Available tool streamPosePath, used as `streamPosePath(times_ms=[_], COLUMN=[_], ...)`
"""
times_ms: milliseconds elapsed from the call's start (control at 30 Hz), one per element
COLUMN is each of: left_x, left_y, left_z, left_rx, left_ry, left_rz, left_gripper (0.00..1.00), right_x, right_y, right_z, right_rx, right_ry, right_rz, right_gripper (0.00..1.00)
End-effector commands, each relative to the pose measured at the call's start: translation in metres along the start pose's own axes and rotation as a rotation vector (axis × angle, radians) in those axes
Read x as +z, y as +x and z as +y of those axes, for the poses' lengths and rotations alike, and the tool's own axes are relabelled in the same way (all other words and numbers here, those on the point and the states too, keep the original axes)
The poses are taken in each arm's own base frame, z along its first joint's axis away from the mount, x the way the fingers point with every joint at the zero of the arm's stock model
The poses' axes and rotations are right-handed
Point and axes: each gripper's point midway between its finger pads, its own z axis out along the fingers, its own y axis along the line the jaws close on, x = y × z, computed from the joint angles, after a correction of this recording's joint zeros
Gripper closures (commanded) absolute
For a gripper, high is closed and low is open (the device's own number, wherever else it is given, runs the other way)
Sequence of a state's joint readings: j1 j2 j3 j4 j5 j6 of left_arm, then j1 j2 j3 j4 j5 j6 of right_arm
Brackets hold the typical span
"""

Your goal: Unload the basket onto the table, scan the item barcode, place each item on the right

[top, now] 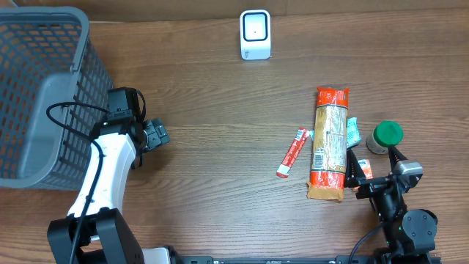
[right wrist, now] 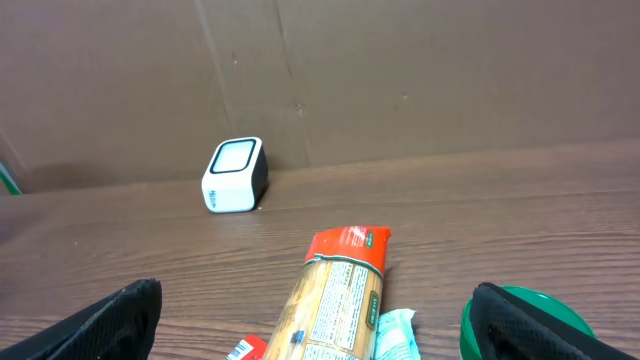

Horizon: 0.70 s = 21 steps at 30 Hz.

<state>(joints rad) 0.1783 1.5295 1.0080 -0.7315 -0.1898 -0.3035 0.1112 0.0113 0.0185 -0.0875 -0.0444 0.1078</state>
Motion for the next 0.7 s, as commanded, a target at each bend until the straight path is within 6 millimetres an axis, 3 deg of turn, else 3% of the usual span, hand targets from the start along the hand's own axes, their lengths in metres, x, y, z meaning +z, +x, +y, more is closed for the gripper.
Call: streamPosePath(times_ms=[0, 167, 300, 467, 600, 667], left_x=[-0.006, -0.034, -0.091, -0.181, -0.234, -0.247], left_y=[-0.008, -0.019, -0.035, -0.038, -0.027, -0.022], left_z=[-0.003, -0.001, 0.005, 0.023, 0.036, 0.041], left_rx=[0.006, -0.011, -0.047, -0.102, -0.134, -0.143], left_ry=[0.016, 0.044, 0.099, 0.184, 0.235, 0.247], left_rz=[-0.026, -0.115, -0.295, -0.569, -0.734, -0.776], left_gripper=[0.00, 0.00, 0.00, 0.00, 0.00, 0.00], right_x=[0.000, 0.000, 0.000, 0.000, 0.000, 0.000], right_y=[0.001, 0.001, 0.001, 0.001, 0.001, 0.001], right_z=[-0.003, -0.003, -0.003, -0.003, -0.003, -0.003], right_rx=[-0.006, -0.006, -0.006, -0.006, -0.006, -0.006], right_ry=[0.012, 0.012, 0.012, 0.012, 0.012, 0.012], right_rz=[-0.006, -0.006, -0.006, -0.006, -0.006, -0.006], right_gripper=[0.00, 0.00, 0.00, 0.00, 0.00, 0.00])
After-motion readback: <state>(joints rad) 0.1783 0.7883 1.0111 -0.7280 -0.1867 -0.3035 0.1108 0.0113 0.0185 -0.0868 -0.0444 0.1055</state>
